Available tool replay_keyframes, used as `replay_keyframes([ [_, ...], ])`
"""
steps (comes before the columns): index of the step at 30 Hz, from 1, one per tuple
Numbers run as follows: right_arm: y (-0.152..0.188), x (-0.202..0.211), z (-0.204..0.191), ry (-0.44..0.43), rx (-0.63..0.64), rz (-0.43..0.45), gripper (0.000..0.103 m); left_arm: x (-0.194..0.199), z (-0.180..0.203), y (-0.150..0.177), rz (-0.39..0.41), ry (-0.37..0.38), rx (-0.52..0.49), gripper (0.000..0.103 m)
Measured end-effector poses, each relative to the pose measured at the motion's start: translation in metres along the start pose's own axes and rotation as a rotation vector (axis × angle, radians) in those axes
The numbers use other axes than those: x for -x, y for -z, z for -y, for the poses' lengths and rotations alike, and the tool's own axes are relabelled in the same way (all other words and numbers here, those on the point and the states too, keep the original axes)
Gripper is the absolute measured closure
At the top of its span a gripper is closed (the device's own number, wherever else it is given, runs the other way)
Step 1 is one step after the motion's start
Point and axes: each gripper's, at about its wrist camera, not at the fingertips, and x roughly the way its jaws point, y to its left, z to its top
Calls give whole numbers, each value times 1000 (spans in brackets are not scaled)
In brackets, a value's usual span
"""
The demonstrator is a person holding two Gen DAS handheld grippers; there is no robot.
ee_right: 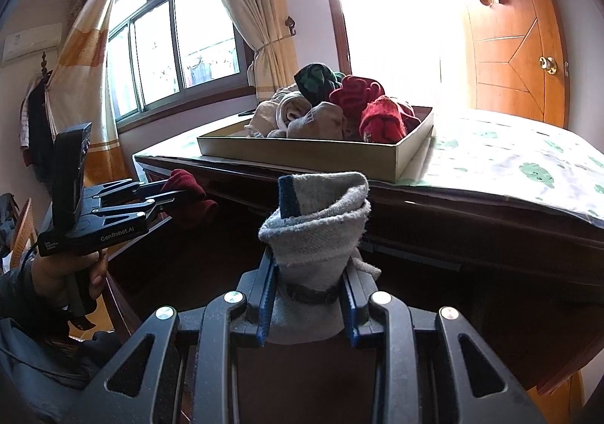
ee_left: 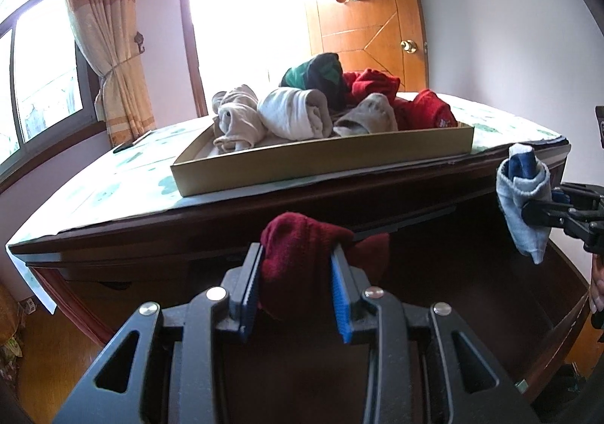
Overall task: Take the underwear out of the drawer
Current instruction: 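Lift the grey and dark red socks out of the drawer toward the tray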
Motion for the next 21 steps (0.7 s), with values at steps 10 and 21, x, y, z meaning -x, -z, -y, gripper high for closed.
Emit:
replay_keyframes([
  [10, 1, 5, -5, 14, 31, 41, 71, 8, -2, 1, 52, -7, 11, 70],
  [21, 3, 11, -10, 24, 59, 81, 71, 17, -3, 3, 111, -19, 19, 70],
])
